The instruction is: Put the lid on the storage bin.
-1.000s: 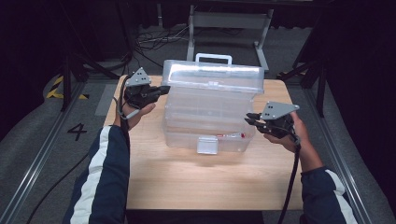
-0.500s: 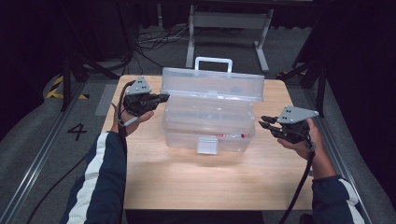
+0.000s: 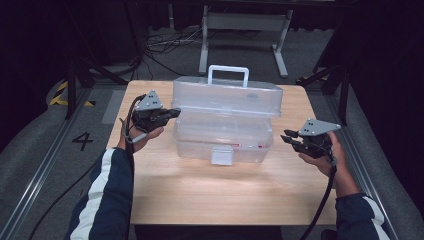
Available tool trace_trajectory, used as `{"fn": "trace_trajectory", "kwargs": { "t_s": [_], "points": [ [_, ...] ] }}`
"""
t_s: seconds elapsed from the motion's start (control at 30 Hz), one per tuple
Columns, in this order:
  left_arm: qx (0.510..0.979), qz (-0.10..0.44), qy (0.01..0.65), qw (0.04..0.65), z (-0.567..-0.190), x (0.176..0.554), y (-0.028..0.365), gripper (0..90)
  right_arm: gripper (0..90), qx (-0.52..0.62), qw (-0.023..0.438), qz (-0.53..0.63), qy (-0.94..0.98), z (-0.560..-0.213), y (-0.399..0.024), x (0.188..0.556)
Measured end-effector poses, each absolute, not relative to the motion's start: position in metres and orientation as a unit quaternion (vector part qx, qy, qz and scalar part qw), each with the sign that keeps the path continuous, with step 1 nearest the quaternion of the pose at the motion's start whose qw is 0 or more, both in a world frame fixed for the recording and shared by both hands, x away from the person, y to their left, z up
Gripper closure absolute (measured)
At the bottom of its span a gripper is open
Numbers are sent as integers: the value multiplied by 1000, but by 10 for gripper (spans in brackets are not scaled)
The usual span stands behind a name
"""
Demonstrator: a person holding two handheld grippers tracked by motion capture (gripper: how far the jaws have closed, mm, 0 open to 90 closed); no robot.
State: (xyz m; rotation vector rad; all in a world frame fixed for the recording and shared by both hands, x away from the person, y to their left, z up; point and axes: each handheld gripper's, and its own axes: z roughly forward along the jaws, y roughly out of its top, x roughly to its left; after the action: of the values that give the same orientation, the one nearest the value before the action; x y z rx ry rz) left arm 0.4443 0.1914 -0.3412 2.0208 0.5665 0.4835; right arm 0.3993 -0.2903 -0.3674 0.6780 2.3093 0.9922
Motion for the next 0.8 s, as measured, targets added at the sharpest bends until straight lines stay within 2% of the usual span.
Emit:
{"fn": "trace_trajectory", "kwargs": {
  "t_s": [0.8],
  "points": [
    [844, 193, 225, 447, -355, 428, 194, 900, 723, 255, 246, 357, 864, -386, -287, 398]
  ]
}}
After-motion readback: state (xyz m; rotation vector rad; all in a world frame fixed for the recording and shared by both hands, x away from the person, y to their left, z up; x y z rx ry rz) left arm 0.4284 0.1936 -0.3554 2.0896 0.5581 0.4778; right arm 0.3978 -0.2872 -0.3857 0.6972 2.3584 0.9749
